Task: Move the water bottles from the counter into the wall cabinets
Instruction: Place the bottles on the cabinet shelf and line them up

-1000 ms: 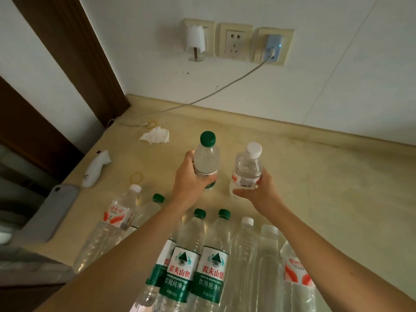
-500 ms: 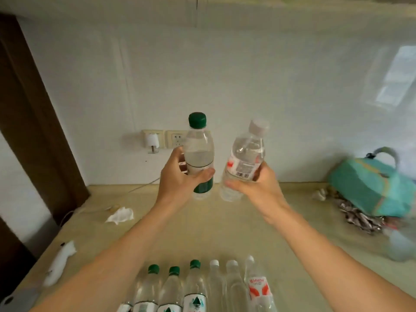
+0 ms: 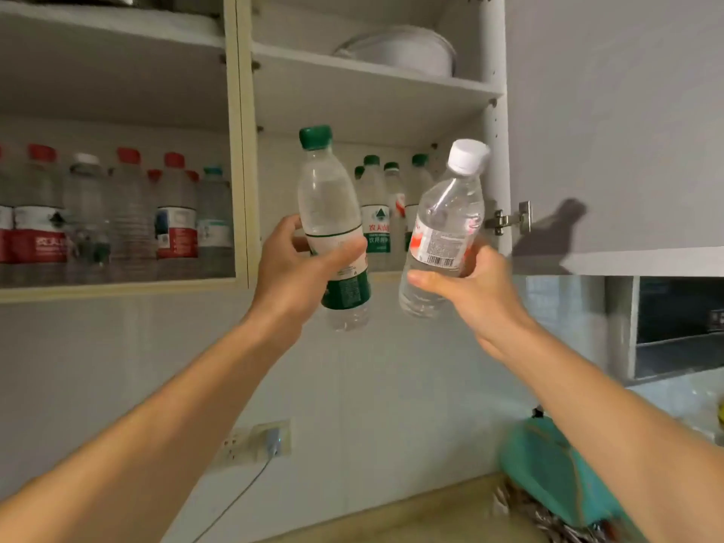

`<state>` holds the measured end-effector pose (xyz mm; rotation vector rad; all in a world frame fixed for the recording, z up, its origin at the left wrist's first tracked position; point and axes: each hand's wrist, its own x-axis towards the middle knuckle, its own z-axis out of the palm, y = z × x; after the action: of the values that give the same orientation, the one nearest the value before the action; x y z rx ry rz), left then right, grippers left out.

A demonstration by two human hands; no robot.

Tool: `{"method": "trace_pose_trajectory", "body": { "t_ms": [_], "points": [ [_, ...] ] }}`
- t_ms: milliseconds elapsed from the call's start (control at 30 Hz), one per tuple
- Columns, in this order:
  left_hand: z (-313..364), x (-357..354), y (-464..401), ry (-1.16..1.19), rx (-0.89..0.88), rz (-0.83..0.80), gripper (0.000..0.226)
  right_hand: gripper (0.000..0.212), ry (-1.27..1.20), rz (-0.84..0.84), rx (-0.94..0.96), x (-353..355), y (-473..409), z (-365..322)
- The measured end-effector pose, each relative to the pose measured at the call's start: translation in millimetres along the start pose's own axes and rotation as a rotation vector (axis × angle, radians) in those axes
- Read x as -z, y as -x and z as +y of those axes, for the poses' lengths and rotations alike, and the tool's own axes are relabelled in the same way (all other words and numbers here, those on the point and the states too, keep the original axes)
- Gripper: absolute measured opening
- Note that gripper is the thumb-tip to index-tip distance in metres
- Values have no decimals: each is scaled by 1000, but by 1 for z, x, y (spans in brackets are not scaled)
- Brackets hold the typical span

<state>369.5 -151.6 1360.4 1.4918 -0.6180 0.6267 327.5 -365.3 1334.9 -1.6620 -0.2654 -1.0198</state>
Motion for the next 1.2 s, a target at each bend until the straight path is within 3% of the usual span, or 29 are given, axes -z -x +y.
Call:
{"method": "trace_pose_trajectory", "body": {
  "t_ms": [133, 267, 500, 800, 900, 1033, 1200],
  "points": [
    [36, -21, -43, 31, -41, 9, 49, 61, 49, 15, 103, 27, -52, -30],
    [39, -49, -77, -56, -59, 35, 48, 66, 85, 9, 86, 42, -96, -29],
    [-8, -85, -116, -105, 116, 73, 40, 62, 68, -8, -110, 45, -151, 29],
    [-40, -100, -149, -165, 168, -44, 34, 79, 182, 25, -55, 37, -191, 85],
    [-50, -112, -150, -216, 186, -66, 43, 78, 230, 95, 27, 31, -191, 105],
    [-59, -127, -152, -373, 132, -1, 58, 97, 567, 264, 127, 18, -186, 131],
    [-53, -158, -156, -702, 24, -15, 74, 92, 739, 399, 206, 12, -185, 142]
  ]
}}
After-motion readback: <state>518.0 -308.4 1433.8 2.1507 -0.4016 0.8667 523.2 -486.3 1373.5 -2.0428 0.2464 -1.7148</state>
